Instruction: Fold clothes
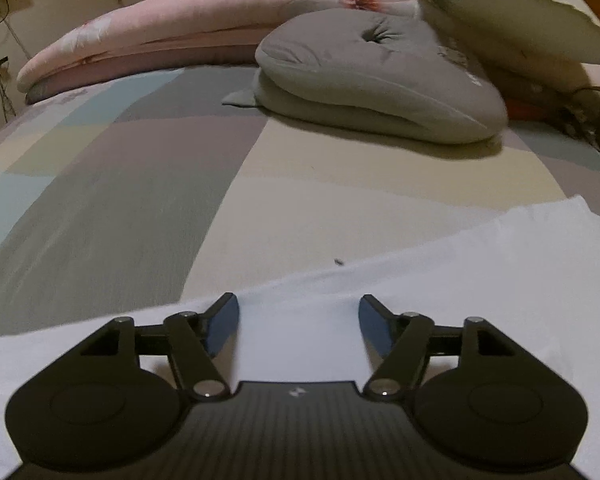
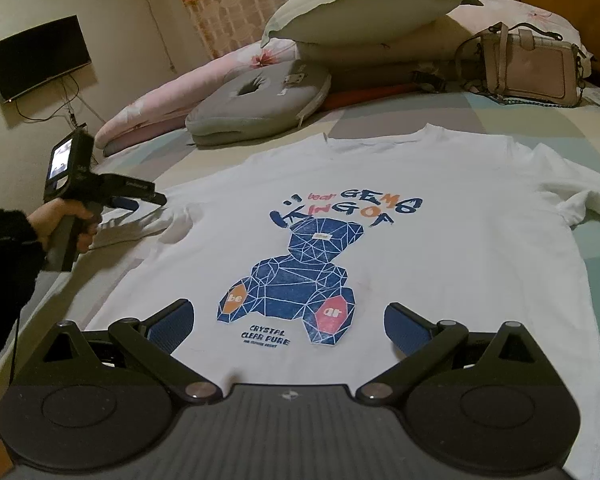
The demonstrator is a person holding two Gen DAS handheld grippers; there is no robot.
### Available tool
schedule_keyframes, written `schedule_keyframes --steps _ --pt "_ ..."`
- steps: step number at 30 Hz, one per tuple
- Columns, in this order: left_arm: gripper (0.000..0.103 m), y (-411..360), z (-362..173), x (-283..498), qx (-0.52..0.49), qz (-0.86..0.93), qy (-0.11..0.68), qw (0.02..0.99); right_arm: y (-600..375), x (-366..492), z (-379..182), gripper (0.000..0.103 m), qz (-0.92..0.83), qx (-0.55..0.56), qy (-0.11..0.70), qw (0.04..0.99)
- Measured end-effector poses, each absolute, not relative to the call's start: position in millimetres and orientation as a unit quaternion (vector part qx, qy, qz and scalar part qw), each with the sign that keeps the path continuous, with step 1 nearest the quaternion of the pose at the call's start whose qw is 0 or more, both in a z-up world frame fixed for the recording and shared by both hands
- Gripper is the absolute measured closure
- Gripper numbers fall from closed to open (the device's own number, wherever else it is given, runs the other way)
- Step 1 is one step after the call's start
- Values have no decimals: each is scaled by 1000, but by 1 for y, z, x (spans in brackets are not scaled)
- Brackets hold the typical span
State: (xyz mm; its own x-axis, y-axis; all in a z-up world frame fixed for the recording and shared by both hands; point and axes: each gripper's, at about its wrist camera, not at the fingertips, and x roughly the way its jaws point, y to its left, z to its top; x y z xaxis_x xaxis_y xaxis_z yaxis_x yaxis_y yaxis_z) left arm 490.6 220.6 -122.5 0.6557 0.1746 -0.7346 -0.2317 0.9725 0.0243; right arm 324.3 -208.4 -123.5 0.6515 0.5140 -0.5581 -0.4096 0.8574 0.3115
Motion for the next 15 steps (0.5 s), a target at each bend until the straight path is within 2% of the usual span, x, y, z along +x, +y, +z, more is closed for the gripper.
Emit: schedule_keyframes --steps 2,5,15 --pt "38 222 -110 480 -44 102 390 914 -210 324 -123 0 255 82 328 906" --pt "31 230 -96 460 -51 94 365 925 -212 323 -121 0 256 87 325 906" --pt "31 312 -115 435 -90 231 382 890 -212 325 -122 0 254 88 329 905"
